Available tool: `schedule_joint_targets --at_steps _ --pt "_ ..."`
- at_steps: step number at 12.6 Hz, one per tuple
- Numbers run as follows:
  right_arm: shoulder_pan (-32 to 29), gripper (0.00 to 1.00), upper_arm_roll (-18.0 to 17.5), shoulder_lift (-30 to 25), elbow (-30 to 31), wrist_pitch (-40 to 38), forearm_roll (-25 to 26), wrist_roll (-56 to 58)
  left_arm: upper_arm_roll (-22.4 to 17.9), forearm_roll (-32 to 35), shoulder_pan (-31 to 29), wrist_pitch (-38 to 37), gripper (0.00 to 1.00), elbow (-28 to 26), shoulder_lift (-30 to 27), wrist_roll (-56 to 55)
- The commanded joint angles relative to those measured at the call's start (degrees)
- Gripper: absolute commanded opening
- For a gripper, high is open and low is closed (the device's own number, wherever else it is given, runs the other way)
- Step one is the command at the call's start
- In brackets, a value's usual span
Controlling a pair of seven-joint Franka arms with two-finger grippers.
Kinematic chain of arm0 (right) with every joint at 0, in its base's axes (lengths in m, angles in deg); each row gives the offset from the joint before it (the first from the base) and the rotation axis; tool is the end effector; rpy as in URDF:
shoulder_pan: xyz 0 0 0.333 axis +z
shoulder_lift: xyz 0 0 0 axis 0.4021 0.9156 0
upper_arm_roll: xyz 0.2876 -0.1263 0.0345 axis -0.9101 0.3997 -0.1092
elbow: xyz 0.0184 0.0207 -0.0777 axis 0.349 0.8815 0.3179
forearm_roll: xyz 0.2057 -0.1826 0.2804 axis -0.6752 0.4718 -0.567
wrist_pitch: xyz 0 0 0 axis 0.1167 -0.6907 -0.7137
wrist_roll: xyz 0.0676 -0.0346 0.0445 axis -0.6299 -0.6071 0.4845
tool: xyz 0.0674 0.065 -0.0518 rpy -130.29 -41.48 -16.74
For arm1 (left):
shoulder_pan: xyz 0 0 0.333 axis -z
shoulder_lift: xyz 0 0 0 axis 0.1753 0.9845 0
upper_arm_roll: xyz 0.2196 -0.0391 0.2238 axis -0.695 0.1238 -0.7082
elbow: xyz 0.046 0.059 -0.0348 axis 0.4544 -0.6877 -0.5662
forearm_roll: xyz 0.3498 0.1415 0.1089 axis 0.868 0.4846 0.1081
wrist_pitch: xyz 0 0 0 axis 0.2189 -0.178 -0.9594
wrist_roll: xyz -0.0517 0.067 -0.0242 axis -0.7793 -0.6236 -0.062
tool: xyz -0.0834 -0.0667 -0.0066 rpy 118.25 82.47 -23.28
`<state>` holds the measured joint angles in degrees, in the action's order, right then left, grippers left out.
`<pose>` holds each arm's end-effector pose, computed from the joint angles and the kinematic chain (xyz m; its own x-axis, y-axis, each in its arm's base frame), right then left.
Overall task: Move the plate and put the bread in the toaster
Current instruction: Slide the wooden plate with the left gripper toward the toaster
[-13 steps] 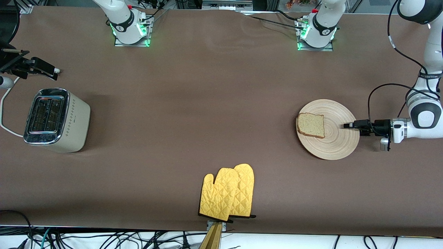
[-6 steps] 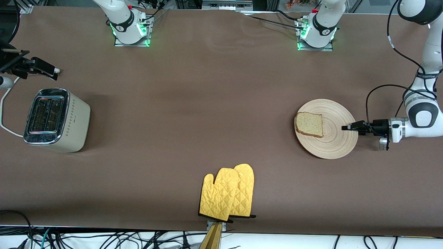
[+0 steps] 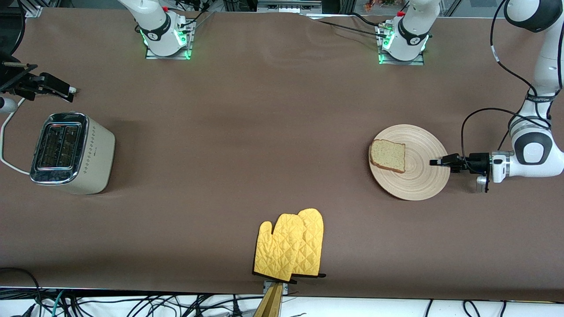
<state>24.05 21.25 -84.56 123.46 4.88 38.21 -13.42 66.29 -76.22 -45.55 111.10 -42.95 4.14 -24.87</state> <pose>0.5422 -0.0233 0.6008 0.9950 -0.0318 -0.0950 -0.0307 -0.9994 0.0136 0.5728 0.1881 0.1086 0.9825 -0.1860 0.0103 -0.1064 -0.5152 0.8504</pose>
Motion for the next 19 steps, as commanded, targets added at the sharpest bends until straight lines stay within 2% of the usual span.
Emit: schedule_joint_targets --at_steps 1,12,15,19 --pt "0.0 1.0 0.0 -0.7 0.0 -0.5 0.1 0.4 0.2 -2.4 1.4 -0.5 0.0 -1.3 -1.3 1.4" --pt "0.0 1.0 -0.1 -0.7 0.1 -0.5 0.1 0.4 6.4 -8.3 2.7 -2.9 0.0 -1.2 -1.4 -3.0" --pt "0.0 1.0 0.0 -0.7 0.1 -0.6 0.1 0.4 5.9 -14.0 9.8 -2.6 0.0 -0.7 -1.4 -8.3" --pt "0.0 1.0 0.3 -0.7 0.1 -0.6 -0.3 0.4 2.3 -23.2 22.8 -1.1 0.0 -0.1 -1.5 -11.2"
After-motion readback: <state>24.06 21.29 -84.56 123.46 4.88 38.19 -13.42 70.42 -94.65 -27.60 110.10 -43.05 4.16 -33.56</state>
